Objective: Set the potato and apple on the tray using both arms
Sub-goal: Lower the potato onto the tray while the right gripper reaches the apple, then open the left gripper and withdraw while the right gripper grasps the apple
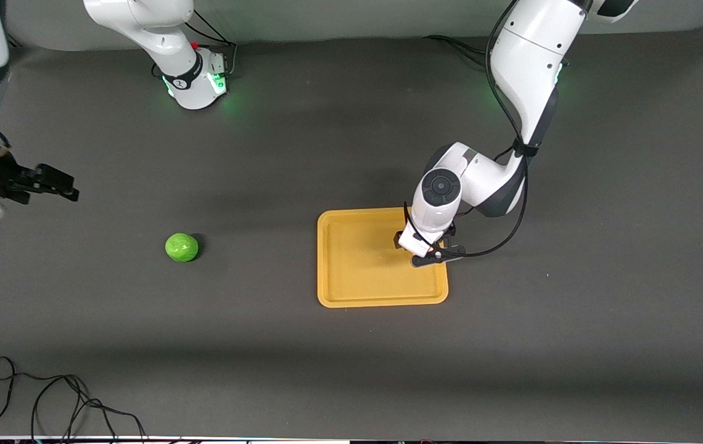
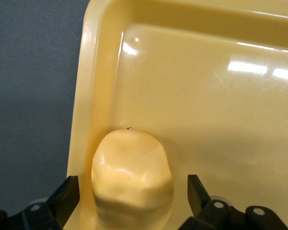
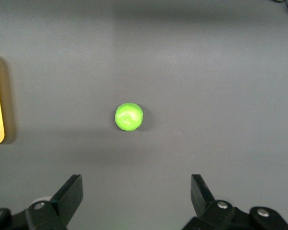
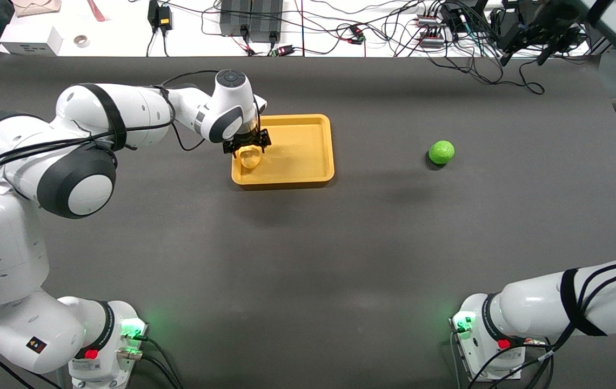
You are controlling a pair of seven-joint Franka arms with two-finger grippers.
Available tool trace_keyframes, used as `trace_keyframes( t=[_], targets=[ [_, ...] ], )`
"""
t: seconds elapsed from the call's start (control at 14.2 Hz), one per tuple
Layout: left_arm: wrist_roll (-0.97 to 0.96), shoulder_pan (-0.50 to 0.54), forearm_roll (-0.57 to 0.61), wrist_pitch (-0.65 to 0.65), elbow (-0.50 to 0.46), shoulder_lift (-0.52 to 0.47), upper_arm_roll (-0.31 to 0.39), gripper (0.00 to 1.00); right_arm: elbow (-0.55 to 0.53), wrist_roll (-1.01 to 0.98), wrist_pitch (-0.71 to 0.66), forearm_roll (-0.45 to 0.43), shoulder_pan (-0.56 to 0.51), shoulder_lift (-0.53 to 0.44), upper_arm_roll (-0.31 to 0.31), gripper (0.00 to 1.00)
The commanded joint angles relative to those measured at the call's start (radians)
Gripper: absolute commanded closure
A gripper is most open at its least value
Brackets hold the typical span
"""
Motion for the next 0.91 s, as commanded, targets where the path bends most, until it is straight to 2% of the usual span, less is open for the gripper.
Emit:
trace_keyframes(
  t=[0.0,0.28,0.49,0.63,0.84],
  targets=[
    [-0.019,-0.006,0.016,-0.02,0.018,-0.025,0.014,0.0,-0.117,0.003,0.087,-0.008,0.025,-0.038,-0.003,0.01],
    [-0.009,0.025,0.016,-0.122,0.046,-0.096,0.029,0.0,-0.284,-0.002,0.292,-0.002,0.045,-0.028,-0.005,0.02],
    [0.077,0.084,0.015,-0.239,0.055,-0.192,0.028,0.0,-0.459,0.009,0.498,0.001,0.083,-0.024,-0.006,0.01],
    [0.141,0.13,0.009,-0.314,0.055,-0.26,0.028,0.0,-0.504,0.012,0.596,0.001,0.092,0.004,-0.008,0.02],
    [0.256,0.215,0.006,-0.417,0.055,-0.343,0.028,0.0,-0.507,0.014,0.693,0.001,0.092,0.103,-0.006,0.01]
  ],
)
